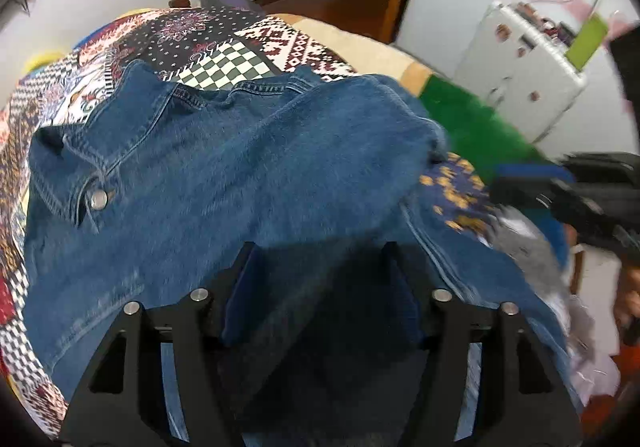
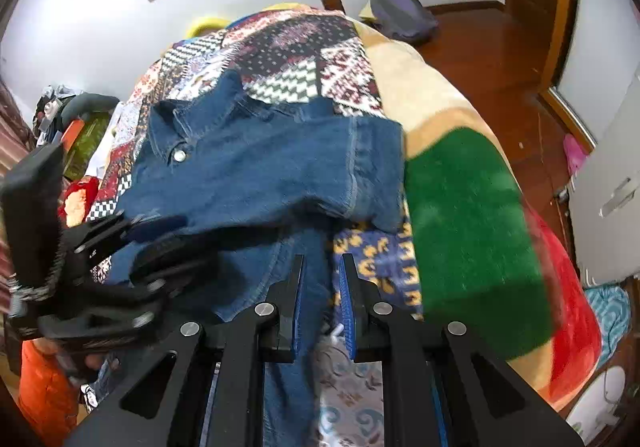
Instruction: Fold large clothes
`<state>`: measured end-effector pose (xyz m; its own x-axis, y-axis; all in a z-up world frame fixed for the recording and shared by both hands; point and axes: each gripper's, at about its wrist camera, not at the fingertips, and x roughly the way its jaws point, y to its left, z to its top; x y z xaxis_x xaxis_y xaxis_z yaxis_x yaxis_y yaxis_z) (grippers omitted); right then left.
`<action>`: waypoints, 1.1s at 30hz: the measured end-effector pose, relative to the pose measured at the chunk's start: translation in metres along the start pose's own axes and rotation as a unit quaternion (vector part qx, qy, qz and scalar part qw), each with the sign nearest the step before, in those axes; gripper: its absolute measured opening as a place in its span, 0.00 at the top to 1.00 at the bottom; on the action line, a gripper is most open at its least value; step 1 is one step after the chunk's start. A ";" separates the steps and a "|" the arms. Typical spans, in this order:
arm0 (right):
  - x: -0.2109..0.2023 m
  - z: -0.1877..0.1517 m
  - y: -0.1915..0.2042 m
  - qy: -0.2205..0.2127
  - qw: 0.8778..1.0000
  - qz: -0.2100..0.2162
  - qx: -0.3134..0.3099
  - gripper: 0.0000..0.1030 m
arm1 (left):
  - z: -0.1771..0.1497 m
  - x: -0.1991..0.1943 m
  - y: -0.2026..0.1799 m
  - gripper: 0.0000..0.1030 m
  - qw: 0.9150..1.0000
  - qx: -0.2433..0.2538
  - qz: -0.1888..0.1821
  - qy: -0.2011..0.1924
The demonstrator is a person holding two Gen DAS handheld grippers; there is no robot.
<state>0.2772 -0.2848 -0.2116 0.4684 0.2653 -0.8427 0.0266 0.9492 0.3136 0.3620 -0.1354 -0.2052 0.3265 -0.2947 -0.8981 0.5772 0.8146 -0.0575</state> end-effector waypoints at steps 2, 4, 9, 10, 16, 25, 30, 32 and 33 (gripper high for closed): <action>0.003 -0.004 -0.004 0.007 1.000 -0.005 -0.005 0.88 | 0.011 0.007 0.001 0.70 1.000 -0.007 0.001 -0.002; 0.007 -0.006 -0.005 0.015 1.000 -0.015 -0.015 0.88 | 0.020 0.006 0.004 0.88 1.000 -0.013 0.002 -0.008; 0.017 -0.002 0.000 0.020 0.999 -0.020 -0.034 0.88 | 0.037 -0.024 0.019 0.95 0.996 -0.043 0.020 -0.071; 0.017 0.000 0.002 0.019 0.999 -0.017 -0.036 0.88 | 0.038 -0.036 0.024 0.96 0.995 -0.050 0.014 -0.084; 0.027 0.017 0.030 0.005 0.999 0.007 -0.052 0.88 | 0.029 -0.100 0.052 0.96 0.984 -0.075 0.039 -0.158; 0.073 0.009 0.055 0.019 0.987 -0.081 -0.141 0.88 | -0.048 -0.120 0.127 0.95 0.971 -0.164 0.088 -0.152; 0.073 0.003 0.048 0.018 0.984 -0.083 -0.156 0.83 | -0.122 -0.084 0.163 0.85 0.963 -0.244 0.080 -0.087; 0.076 0.002 0.048 0.022 0.982 -0.096 -0.159 0.68 | -0.148 -0.077 0.169 0.78 0.957 -0.268 0.081 -0.077; 0.076 0.000 0.050 0.020 0.980 -0.113 -0.165 0.48 | -0.160 -0.075 0.171 0.77 0.954 -0.280 0.080 -0.077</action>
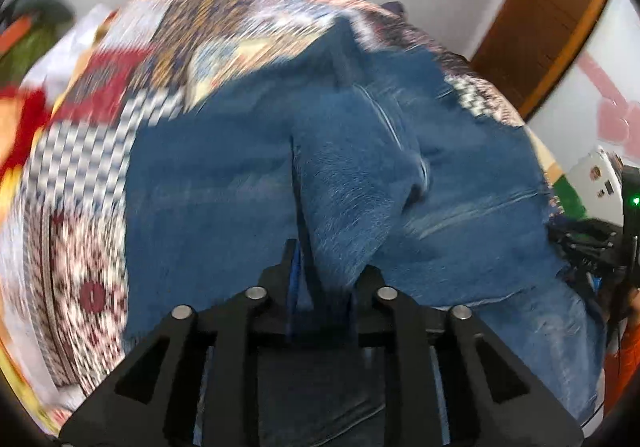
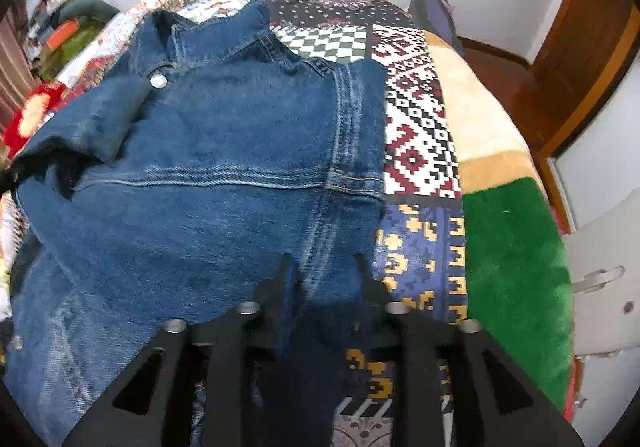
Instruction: Fold large clothes
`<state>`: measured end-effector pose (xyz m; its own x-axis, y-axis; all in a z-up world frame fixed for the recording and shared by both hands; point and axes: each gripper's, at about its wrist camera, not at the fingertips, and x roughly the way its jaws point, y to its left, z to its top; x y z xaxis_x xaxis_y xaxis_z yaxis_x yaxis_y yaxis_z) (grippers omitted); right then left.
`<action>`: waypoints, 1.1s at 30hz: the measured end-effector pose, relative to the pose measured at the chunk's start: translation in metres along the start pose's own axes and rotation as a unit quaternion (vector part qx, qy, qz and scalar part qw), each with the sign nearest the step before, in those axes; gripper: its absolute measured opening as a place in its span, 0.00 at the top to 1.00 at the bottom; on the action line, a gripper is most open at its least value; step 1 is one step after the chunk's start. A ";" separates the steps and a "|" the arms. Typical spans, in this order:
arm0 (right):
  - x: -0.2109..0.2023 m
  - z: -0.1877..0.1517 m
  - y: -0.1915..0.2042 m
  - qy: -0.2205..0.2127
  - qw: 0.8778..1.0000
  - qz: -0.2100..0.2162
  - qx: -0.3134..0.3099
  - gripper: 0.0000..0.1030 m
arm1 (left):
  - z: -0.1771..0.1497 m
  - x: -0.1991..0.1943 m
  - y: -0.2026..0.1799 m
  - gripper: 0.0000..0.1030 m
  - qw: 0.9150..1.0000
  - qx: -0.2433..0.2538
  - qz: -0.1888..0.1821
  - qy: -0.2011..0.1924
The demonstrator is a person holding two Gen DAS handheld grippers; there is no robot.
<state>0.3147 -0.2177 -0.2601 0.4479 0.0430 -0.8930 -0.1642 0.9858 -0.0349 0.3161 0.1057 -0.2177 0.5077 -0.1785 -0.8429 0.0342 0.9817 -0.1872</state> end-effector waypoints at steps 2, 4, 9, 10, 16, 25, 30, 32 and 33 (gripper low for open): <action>0.002 -0.001 0.000 -0.009 0.998 -0.055 -0.006 0.27 | -0.016 -0.001 0.020 0.72 1.000 -0.025 0.013 0.001; 0.004 -0.004 -0.007 -0.010 0.999 -0.044 0.008 0.27 | -0.028 -0.003 0.038 0.60 0.999 -0.049 0.009 -0.004; 0.007 -0.005 -0.018 0.001 0.999 -0.024 0.036 0.26 | -0.041 -0.008 0.061 0.53 0.997 -0.076 0.018 -0.010; 0.007 -0.005 -0.016 0.002 0.999 -0.028 0.034 0.26 | -0.041 -0.009 0.064 0.52 0.996 -0.078 0.028 -0.012; 0.008 -0.003 -0.014 0.003 0.999 -0.039 0.030 0.26 | -0.057 -0.010 0.099 0.53 0.986 -0.112 0.122 -0.002; 0.007 0.005 -0.017 0.025 0.999 -0.024 0.043 0.26 | -0.065 -0.052 0.138 0.52 0.985 -0.137 0.105 -0.012; -0.006 0.025 -0.017 0.009 0.999 0.005 0.050 0.26 | -0.028 -0.063 0.144 0.21 0.985 -0.138 0.094 -0.049; -0.012 0.034 -0.017 -0.002 0.999 0.015 0.051 0.26 | -0.011 -0.057 0.147 0.17 0.985 -0.140 0.084 -0.052; -0.014 0.039 -0.017 -0.009 0.998 0.019 0.051 0.26 | -0.002 -0.050 0.150 0.17 0.986 -0.138 0.076 -0.049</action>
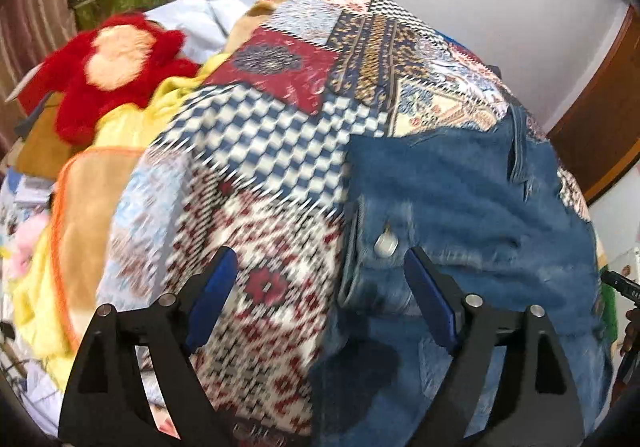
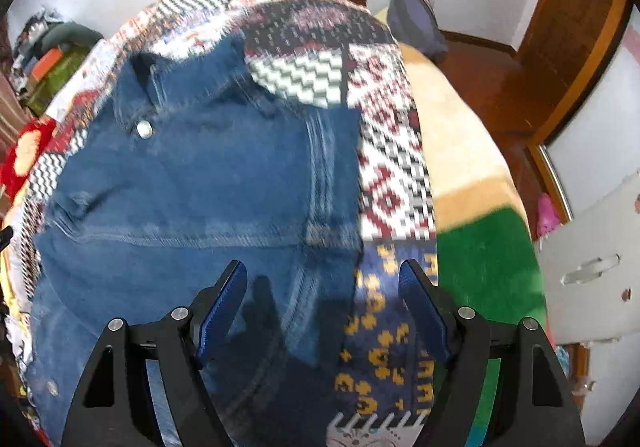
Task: Fold large clothes
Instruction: 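Grasp the jacket hem with the left gripper and lift it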
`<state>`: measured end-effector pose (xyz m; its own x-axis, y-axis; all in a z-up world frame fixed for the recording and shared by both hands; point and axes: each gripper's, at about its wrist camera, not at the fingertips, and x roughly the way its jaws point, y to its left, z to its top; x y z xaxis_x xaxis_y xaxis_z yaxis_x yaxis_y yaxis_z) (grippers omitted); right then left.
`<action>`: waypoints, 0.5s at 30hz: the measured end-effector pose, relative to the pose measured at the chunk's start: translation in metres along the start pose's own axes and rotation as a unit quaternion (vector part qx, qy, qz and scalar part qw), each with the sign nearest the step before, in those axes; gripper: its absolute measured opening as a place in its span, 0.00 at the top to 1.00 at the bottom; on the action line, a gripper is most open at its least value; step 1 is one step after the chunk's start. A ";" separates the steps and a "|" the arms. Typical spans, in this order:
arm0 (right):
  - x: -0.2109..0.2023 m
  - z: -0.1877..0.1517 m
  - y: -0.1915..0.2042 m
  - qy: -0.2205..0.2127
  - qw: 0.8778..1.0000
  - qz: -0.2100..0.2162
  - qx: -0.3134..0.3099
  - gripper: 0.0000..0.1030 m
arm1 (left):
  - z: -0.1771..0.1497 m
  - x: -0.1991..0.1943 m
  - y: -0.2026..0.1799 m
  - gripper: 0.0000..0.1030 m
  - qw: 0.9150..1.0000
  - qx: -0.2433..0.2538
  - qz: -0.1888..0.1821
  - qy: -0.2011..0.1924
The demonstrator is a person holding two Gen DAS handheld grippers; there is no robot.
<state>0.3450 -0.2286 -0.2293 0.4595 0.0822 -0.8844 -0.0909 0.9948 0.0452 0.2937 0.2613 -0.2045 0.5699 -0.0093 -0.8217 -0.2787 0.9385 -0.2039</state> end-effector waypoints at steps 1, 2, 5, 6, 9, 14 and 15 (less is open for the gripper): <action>-0.001 0.004 0.001 -0.005 1.000 0.004 0.000 0.26 | 0.008 0.009 -0.002 0.17 1.000 0.002 -0.010 0.009; -0.003 0.010 0.001 -0.011 1.000 0.011 0.001 0.26 | 0.013 0.017 -0.003 0.17 1.000 0.003 -0.014 0.017; 0.001 0.026 0.000 -0.012 1.000 0.026 0.002 0.26 | 0.030 0.047 -0.006 0.17 0.999 -0.007 -0.020 0.046; 0.004 0.031 -0.001 -0.016 0.999 0.030 0.004 0.26 | 0.033 0.055 -0.008 0.17 0.998 -0.010 -0.019 0.053; 0.019 0.044 -0.009 -0.018 0.999 0.039 0.017 0.26 | 0.044 0.084 -0.008 0.17 0.997 -0.021 -0.024 0.074; 0.058 0.060 -0.031 0.012 0.994 0.080 0.069 0.28 | 0.053 0.126 -0.005 0.20 0.990 -0.052 -0.069 0.113; 0.066 0.063 -0.035 0.017 0.993 0.090 0.080 0.32 | 0.055 0.130 -0.005 0.20 0.989 -0.057 -0.078 0.116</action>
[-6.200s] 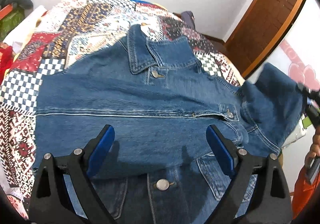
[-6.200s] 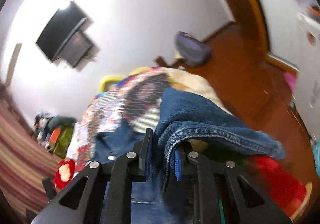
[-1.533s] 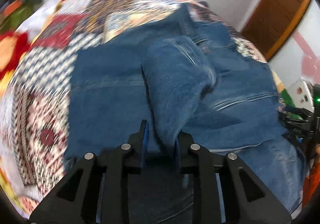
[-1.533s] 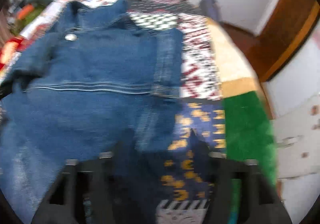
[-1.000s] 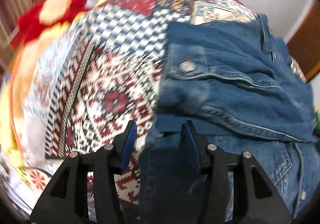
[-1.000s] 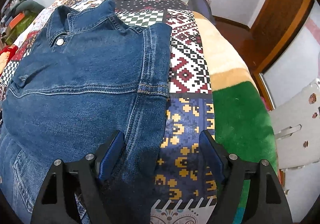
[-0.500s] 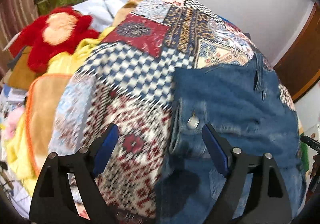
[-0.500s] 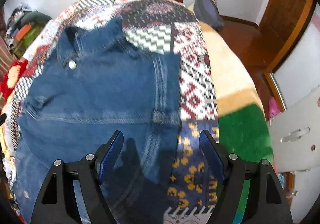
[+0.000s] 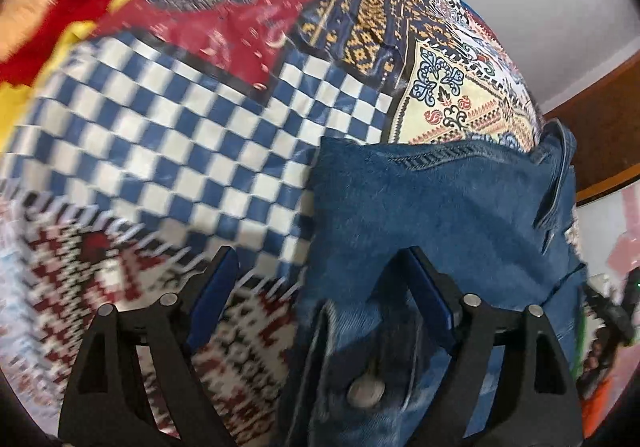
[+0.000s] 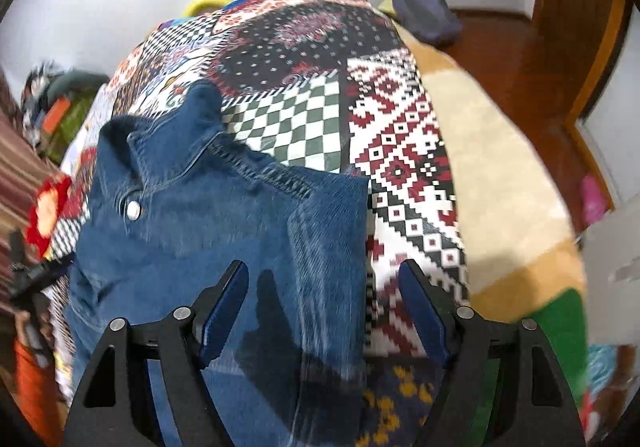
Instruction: Fold large clothes
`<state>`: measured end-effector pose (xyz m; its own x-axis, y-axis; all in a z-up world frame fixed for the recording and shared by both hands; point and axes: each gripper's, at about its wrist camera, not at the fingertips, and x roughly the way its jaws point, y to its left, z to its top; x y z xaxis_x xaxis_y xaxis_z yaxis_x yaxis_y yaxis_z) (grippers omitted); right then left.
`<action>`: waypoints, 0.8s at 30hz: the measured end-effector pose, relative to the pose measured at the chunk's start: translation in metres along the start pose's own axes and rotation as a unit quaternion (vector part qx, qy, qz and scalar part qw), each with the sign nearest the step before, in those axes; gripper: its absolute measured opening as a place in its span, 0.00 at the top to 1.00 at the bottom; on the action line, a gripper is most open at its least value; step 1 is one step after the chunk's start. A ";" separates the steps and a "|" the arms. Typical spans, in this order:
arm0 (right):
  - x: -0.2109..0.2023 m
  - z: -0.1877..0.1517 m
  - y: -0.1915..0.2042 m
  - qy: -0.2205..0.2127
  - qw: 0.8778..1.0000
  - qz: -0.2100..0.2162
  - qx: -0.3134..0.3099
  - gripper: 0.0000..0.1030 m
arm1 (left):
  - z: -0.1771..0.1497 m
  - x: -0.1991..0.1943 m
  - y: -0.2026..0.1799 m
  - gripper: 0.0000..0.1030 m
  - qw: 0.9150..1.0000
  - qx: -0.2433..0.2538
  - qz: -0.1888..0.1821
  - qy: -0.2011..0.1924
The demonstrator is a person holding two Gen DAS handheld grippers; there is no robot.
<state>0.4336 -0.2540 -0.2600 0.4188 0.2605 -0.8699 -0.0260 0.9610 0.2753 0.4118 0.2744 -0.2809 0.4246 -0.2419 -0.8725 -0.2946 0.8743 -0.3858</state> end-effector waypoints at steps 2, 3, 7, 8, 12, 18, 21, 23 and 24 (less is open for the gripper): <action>0.010 0.004 -0.004 0.005 1.000 0.009 0.011 0.40 | 0.005 0.008 -0.001 0.29 1.000 -0.002 -0.022 0.003; 0.013 0.006 -0.005 0.001 1.000 0.008 0.015 0.45 | 0.009 0.012 -0.003 0.33 0.999 -0.001 -0.032 0.002; 0.022 0.009 -0.004 -0.004 0.999 0.032 0.030 0.68 | 0.022 0.021 0.005 0.52 0.995 -0.040 -0.093 0.004; 0.025 0.010 -0.004 -0.006 0.999 0.033 0.032 0.75 | 0.024 0.021 0.008 0.62 0.994 -0.050 -0.097 -0.002; 0.032 0.019 0.005 -0.008 1.000 0.025 0.013 0.84 | 0.026 0.018 0.017 0.86 0.993 -0.062 -0.095 -0.012; 0.024 0.050 0.045 -0.046 0.997 -0.007 -0.055 0.88 | 0.030 -0.012 0.002 0.92 0.999 -0.006 0.006 -0.051; 0.010 0.071 0.064 -0.075 0.994 -0.010 -0.078 0.88 | 0.035 -0.032 -0.005 0.92 0.995 0.027 0.042 -0.082; 0.003 0.086 0.077 -0.094 0.991 -0.013 -0.094 0.88 | 0.038 -0.041 -0.012 0.93 0.991 0.057 0.080 -0.096; 0.001 0.092 0.081 -0.101 0.990 -0.015 -0.099 0.88 | 0.041 -0.040 -0.015 0.93 0.989 0.064 0.094 -0.098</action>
<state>0.5157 -0.1840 -0.2009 0.5943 0.2261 -0.7718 -0.1791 0.9728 0.1470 0.4343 0.2887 -0.2276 0.5342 0.0062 -0.8453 -0.2785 0.9454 -0.1690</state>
